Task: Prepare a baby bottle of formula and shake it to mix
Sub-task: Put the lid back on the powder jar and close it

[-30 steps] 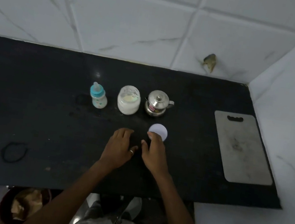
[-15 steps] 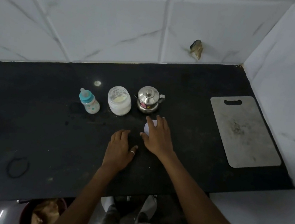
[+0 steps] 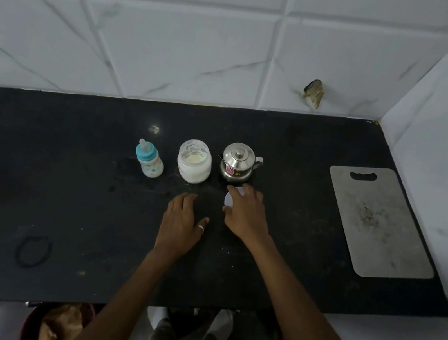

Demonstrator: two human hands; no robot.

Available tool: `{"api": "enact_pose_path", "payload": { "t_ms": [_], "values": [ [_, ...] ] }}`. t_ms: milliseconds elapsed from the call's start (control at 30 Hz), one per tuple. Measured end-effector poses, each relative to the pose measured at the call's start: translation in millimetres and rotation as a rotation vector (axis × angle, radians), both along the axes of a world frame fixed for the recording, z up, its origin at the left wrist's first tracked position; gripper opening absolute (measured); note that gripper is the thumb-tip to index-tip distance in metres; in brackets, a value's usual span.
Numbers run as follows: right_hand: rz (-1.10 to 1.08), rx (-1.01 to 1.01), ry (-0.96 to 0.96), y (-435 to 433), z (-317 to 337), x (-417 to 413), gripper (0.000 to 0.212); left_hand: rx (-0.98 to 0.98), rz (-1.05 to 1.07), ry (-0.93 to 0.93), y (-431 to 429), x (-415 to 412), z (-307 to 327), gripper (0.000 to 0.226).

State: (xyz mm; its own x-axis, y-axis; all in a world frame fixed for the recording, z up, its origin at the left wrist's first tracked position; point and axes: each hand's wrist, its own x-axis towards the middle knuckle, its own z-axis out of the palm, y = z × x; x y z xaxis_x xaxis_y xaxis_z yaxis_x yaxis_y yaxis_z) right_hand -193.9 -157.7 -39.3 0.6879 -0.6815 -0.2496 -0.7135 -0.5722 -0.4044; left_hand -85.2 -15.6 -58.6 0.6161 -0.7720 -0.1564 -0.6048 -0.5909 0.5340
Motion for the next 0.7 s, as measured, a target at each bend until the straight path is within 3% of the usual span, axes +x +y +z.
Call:
{"api": "enact_pose_path", "payload": {
  "t_ms": [300,700],
  "values": [
    [0.092,0.014,-0.292,6.9,81.0,46.5,0.060,-0.226,0.145,0.065,-7.9,36.9,16.3,0.085],
    [0.371,0.065,0.018,-24.7,96.3,130.7,0.071,-0.322,0.175,0.405,-47.9,100.5,-6.6,0.124]
  ]
}}
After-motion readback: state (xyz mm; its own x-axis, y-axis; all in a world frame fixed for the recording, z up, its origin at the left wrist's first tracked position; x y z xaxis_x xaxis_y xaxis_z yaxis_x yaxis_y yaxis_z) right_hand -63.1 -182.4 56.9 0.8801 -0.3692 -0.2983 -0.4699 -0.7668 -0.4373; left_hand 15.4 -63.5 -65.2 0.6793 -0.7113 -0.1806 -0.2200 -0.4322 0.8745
